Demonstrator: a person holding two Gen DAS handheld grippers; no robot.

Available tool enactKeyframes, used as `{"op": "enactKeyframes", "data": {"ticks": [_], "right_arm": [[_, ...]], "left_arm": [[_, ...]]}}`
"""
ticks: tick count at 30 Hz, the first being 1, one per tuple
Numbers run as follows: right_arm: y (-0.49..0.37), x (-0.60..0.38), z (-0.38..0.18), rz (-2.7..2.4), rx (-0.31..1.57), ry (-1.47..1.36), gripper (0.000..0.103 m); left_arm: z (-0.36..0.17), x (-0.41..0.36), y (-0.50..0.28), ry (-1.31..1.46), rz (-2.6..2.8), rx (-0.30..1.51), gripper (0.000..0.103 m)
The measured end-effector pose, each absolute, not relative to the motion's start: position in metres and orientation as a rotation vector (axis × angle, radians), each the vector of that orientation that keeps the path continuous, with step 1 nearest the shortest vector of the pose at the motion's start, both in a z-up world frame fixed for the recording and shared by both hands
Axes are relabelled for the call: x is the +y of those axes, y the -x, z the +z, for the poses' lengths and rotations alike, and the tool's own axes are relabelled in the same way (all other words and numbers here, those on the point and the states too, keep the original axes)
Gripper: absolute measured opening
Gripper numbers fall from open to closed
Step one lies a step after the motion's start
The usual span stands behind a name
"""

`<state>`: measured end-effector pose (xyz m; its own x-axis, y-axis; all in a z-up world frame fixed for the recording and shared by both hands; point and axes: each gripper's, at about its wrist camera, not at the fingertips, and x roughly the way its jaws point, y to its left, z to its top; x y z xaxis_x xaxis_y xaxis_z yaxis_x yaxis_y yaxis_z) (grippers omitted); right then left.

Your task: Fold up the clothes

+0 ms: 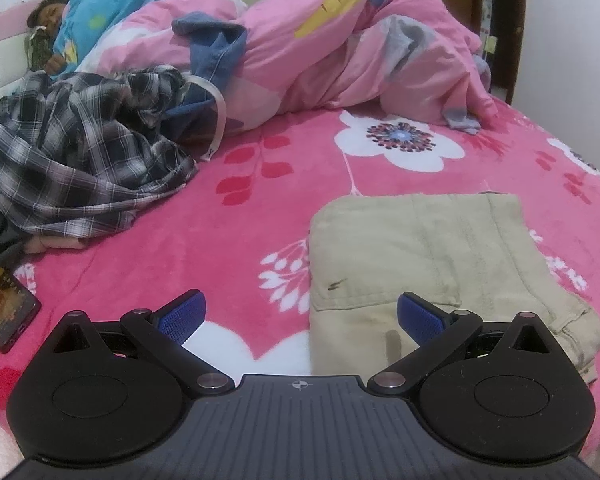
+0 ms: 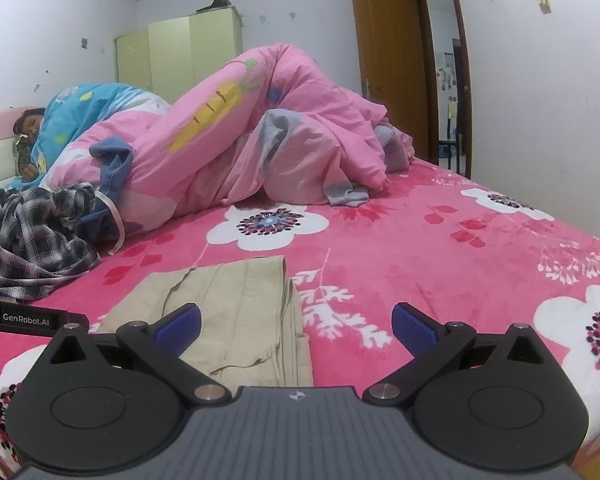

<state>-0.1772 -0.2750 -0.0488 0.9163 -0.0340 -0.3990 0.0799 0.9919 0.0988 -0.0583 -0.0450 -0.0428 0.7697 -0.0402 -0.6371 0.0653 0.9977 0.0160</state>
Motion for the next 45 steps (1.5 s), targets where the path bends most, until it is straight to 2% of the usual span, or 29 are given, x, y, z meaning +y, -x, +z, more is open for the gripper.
{"op": "enactKeyframes", "data": {"ticks": [9,21,30,38,45], "right_arm": [[0.173,-0.273,-0.056,-0.042,0.435,-0.107,0.102],[0.172,-0.265,-0.058,0.000,0.430,-0.094,0.090],[0.165,-0.258,-0.059,0.015,0.436,-0.079,0.086],[0.160,-0.256,-0.063,0.017,0.448,-0.075,0.084],[0.156,-0.257,-0.062,0.013,0.445,-0.071,0.082]], "left_arm": [[-0.046,-0.049,0.060,-0.063,-0.087,0.705,0.103],[-0.046,-0.061,0.070,-0.107,-0.136,0.639,0.102],[-0.051,-0.062,0.070,-0.103,-0.168,0.650,0.096],[-0.056,-0.061,0.064,-0.079,-0.190,0.688,0.082],[-0.056,-0.061,0.061,-0.073,-0.198,0.699,0.079]]}}
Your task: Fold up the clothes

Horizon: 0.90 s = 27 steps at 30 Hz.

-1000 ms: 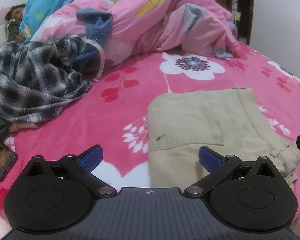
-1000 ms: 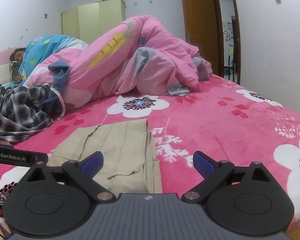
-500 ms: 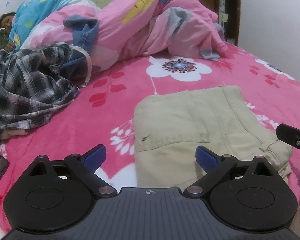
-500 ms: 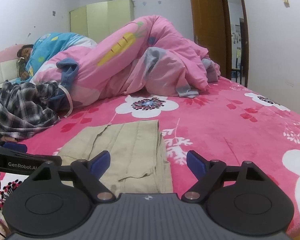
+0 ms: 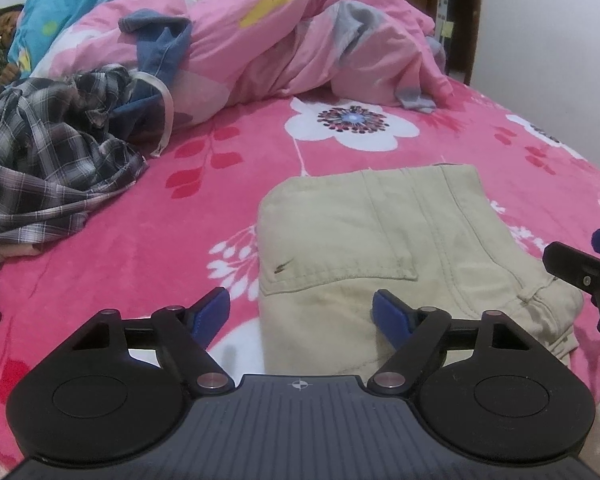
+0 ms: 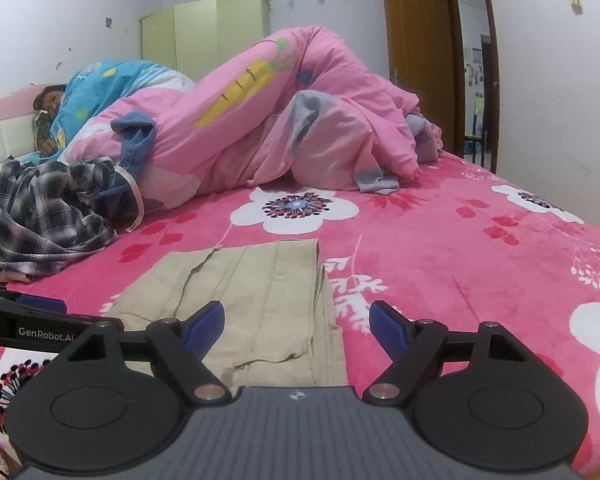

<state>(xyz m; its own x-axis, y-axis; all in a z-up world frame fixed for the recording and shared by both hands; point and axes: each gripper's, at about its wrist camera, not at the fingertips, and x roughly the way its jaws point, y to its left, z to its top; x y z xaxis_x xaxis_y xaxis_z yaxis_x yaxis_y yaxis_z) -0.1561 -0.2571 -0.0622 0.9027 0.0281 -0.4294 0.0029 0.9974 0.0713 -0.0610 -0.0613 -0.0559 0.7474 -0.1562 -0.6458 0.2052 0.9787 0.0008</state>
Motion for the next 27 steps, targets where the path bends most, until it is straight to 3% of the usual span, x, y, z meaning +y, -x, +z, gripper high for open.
{"op": "enactKeyframes", "data": {"ticks": [22,27], "right_arm": [[0.1515,-0.2639,-0.0658,-0.014,0.450,-0.070,0.067],[0.1524,-0.2644,-0.0625,-0.012,0.433,-0.060,0.059]], "left_arm": [[-0.0616,-0.0675,0.0582,-0.080,-0.211,0.723,0.077],[-0.0626,-0.0689,0.0592,-0.090,-0.219,0.715,0.077]]}}
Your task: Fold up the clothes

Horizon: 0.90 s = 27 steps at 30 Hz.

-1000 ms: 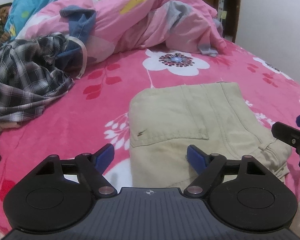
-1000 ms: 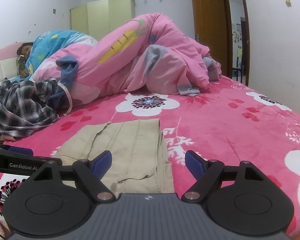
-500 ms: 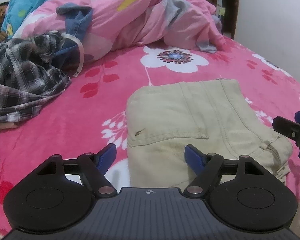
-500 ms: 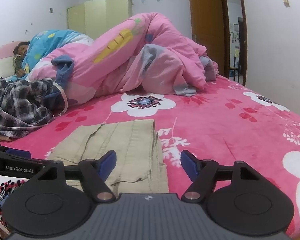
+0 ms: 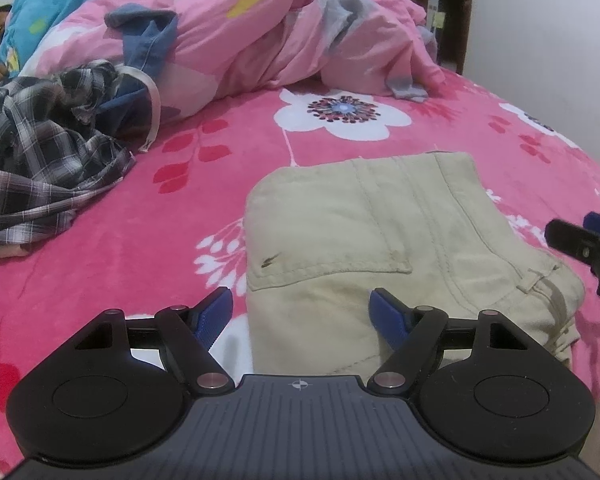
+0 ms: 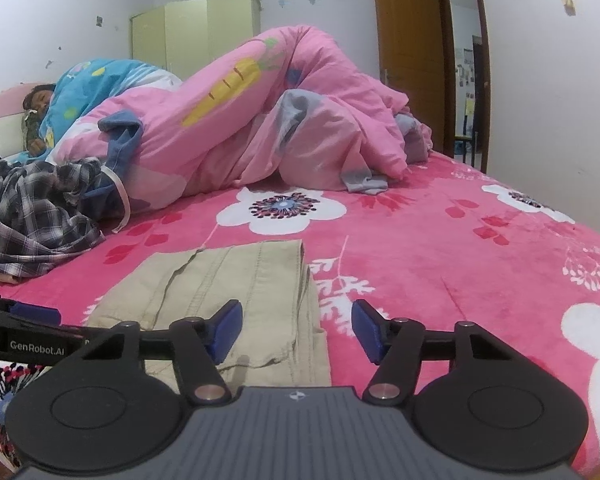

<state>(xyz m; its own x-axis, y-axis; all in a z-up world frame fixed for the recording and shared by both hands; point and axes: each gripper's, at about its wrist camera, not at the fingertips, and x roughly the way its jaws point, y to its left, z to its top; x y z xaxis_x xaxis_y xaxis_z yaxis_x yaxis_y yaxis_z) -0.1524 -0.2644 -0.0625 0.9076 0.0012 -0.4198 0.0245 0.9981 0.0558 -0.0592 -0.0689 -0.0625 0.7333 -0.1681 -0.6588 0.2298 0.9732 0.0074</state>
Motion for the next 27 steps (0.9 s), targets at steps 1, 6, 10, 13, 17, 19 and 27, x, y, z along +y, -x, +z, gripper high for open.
{"op": "enactKeyframes", "data": {"ticks": [1,6,10,13,17,19,27], "right_arm": [[0.153,-0.264,-0.062,-0.011,0.429,-0.058,0.056],[0.154,-0.263,-0.060,0.029,0.423,-0.046,0.035],[0.146,-0.267,-0.080,0.050,0.521,-0.064,0.024],[0.143,-0.282,-0.098,0.064,0.551,-0.173,0.023],[0.139,-0.286,-0.097,0.072,0.570,-0.201,0.023],[0.140,-0.285,-0.098,0.072,0.568,-0.194,0.023],[0.141,-0.292,-0.095,0.087,0.580,-0.246,0.024]], "left_arm": [[-0.063,-0.069,0.060,-0.093,-0.220,0.714,0.077],[-0.064,-0.070,0.059,-0.093,-0.221,0.716,0.077],[-0.064,-0.069,0.059,-0.087,-0.229,0.719,0.077],[-0.063,-0.068,0.057,-0.084,-0.238,0.721,0.077],[-0.052,-0.069,0.052,-0.086,-0.251,0.688,0.076],[-0.047,-0.072,0.049,-0.077,-0.272,0.673,0.076],[-0.073,-0.088,0.040,-0.107,-0.278,0.746,0.083]]}}
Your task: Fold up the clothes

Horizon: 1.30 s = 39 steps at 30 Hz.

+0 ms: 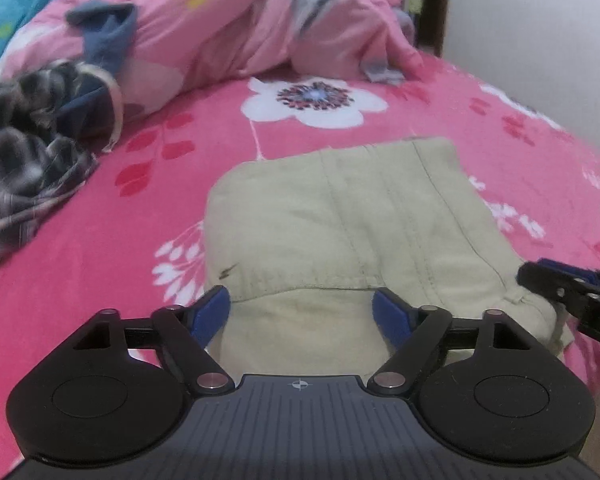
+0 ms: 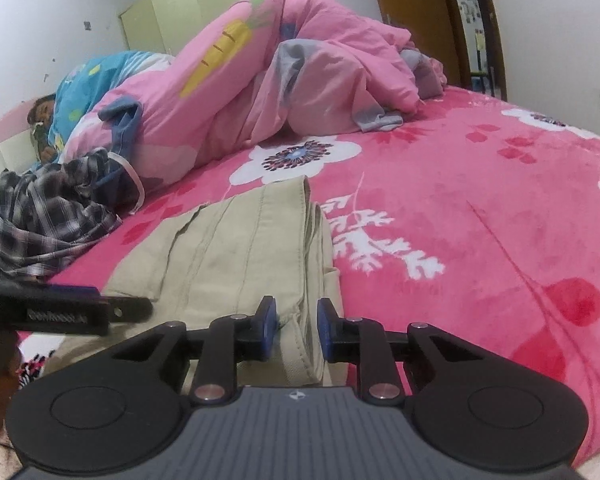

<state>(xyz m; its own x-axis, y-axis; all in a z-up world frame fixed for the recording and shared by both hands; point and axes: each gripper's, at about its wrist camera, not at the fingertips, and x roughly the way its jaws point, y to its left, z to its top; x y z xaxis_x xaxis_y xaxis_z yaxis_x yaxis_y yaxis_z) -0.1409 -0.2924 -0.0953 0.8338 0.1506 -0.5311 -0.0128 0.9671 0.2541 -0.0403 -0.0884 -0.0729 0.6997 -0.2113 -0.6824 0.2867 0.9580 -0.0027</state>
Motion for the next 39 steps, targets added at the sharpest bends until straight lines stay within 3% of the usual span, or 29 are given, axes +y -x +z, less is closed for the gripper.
{"op": "enactKeyframes", "data": {"ticks": [10,16,24,31,39], "right_arm": [[0.092,-0.279,-0.031,0.149,0.448,-0.063,0.024],[0.031,-0.278,-0.098,0.158,0.693,0.040,0.025],[0.016,-0.260,-0.059,0.169,0.639,0.058,0.025],[-0.017,-0.255,-0.099,0.178,0.706,0.074,0.024],[-0.010,-0.254,-0.100,0.168,0.689,0.076,0.024]], "left_arm": [[-0.071,-0.095,0.040,-0.155,-0.265,0.773,0.084],[-0.070,-0.099,0.038,-0.179,-0.264,0.796,0.085],[-0.070,-0.100,0.040,-0.184,-0.253,0.793,0.086],[-0.071,-0.102,0.041,-0.201,-0.254,0.789,0.086],[-0.070,-0.103,0.042,-0.197,-0.246,0.792,0.086]]}}
